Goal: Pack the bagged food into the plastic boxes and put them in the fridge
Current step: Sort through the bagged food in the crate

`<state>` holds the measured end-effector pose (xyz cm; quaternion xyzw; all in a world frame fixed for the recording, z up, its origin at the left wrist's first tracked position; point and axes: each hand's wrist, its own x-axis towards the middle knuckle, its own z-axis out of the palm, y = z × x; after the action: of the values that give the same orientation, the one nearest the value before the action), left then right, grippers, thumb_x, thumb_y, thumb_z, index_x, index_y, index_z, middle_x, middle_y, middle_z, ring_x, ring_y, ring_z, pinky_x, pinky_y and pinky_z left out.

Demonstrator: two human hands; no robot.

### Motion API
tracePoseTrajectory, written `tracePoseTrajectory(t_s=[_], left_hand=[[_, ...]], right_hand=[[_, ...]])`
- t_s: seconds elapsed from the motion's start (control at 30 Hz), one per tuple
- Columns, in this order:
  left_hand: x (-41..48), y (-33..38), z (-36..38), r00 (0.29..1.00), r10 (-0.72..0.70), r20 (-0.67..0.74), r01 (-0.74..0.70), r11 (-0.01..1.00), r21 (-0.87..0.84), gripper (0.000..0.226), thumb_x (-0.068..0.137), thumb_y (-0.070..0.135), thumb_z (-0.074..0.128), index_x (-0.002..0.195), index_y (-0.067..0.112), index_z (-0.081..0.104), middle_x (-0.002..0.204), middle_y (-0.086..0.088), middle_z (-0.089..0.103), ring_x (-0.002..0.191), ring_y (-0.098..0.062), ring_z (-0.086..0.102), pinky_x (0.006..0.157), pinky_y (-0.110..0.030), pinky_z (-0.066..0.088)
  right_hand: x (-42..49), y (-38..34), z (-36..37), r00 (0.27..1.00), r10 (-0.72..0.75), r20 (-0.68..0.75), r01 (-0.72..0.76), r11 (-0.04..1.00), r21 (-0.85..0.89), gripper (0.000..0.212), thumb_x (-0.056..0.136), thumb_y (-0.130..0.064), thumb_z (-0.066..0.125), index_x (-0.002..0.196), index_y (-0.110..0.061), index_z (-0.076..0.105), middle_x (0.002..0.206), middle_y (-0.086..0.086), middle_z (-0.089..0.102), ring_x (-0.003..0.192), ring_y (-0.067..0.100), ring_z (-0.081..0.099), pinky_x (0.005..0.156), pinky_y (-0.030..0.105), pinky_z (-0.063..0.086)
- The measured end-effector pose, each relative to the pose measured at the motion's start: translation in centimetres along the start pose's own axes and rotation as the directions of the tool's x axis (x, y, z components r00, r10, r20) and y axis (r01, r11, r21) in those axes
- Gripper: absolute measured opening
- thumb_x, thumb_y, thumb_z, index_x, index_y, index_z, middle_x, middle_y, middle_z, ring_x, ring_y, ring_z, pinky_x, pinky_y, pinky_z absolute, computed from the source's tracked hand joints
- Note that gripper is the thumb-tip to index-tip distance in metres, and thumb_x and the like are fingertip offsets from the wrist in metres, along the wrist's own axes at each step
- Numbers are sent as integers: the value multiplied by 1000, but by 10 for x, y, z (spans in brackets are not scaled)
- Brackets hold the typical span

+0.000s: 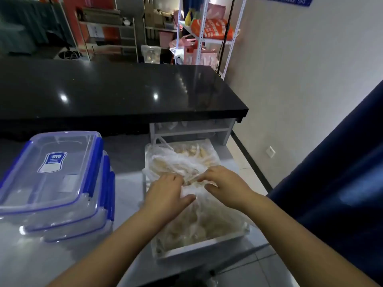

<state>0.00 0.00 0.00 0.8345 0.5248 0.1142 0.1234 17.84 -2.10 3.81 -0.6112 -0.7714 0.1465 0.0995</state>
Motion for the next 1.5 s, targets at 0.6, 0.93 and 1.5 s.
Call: tracePoseTrajectory(t_s=[0.6, 0.93, 1.5], left_hand=[[-2, 29, 33, 984, -156, -91, 149, 986, -79, 16, 86, 32, 51, 86, 19, 61, 91, 1, 62, 87, -21, 57, 65, -29, 36], [-21, 37, -10, 904, -248, -349, 171, 956, -238, 9, 89, 36, 55, 86, 29, 58, 70, 16, 57, 63, -2, 54, 55, -21, 47], [7, 39, -39, 949, -306, 82, 316, 904, -289, 61, 75, 67, 50, 128, 37, 44, 113, 17, 58, 99, -4, 56, 85, -32, 50]], right_hand=[[26, 63, 31, 920, -265, 288, 282, 959, -18, 43, 85, -34, 61, 127, -28, 54, 129, -6, 55, 114, 17, 52, 91, 28, 43], [36, 74, -15, 940, -342, -10, 322, 876, 359, 12, 88, -11, 60, 83, -12, 71, 69, -18, 50, 67, 0, 51, 62, 7, 36], [25, 46, -35, 950, -263, 169, 213, 940, 265, 76, 73, -46, 73, 137, -45, 32, 137, -20, 42, 122, -4, 39, 101, 23, 34]])
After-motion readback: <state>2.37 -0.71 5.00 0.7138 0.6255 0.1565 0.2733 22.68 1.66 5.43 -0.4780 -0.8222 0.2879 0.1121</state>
